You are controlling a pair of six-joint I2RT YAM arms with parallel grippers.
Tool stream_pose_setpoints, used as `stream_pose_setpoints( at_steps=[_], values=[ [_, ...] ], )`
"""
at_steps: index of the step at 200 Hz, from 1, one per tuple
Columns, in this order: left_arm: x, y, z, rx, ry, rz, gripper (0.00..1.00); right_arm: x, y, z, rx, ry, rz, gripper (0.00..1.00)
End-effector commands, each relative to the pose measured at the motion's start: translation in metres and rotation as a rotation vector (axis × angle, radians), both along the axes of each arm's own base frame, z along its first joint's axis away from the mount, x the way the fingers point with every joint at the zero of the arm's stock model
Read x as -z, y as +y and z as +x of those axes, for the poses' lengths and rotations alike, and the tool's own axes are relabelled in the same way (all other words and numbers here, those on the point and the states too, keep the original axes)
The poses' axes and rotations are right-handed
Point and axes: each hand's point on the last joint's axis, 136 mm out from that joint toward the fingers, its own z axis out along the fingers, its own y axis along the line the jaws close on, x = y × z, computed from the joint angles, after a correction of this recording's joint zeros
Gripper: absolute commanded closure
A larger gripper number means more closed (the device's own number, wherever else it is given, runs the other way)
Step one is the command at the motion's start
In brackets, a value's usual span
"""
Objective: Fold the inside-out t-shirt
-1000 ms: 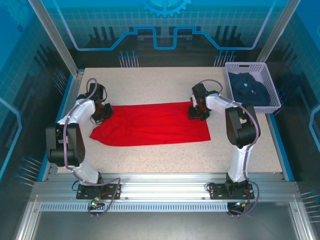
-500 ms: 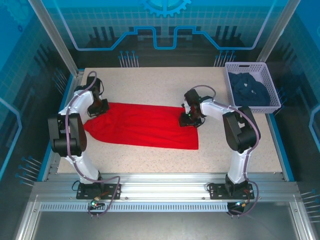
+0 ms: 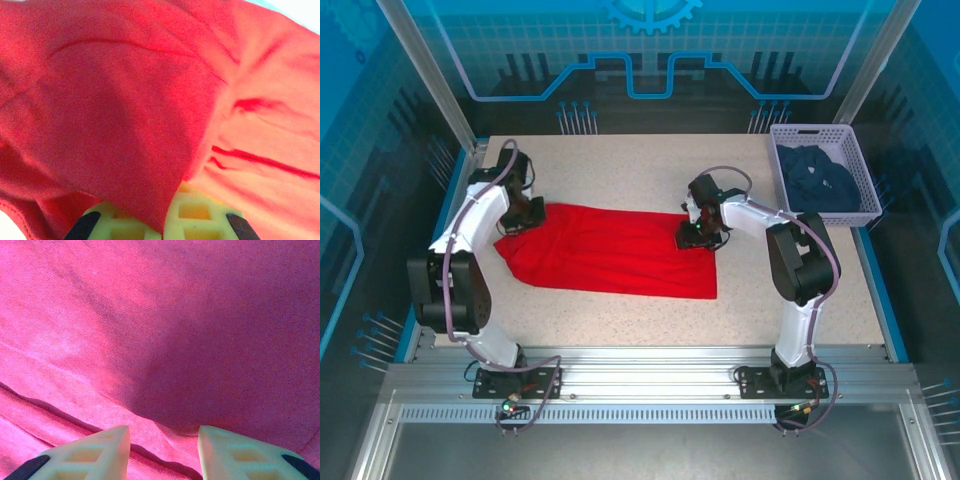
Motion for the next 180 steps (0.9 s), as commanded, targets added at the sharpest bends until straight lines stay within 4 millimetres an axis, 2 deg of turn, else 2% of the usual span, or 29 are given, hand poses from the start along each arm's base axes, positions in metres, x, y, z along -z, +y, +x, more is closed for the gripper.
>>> stream_pose_setpoints(
  at_steps=[1,45,74,140,180],
  values=[
    [-0.018,-0.032,-0.013,0.032,0.022,-0.068,1.0,0.003,0.002,0.002,-0.018,0.025,0.02,0.59],
    [-0.028,-0.095,-0.021,0.1,0.054,-0.186,1.0,-0.001,0.008,0.006,-0.037,0.02,0.045,0.59],
    [-0.036,-0.124,-0.021,0.162,0.056,-0.194,1.0,-0.003,0.009,0.008,-0.045,0.017,0.049,0.59],
    [-0.05,-0.162,-0.019,0.167,0.054,-0.326,1.0,0.002,0.01,0.006,-0.049,0.035,0.054,0.59],
    [-0.053,-0.177,-0.018,0.185,0.06,-0.345,1.0,-0.01,0.012,0.007,-0.053,0.014,0.067,0.59]
  ],
)
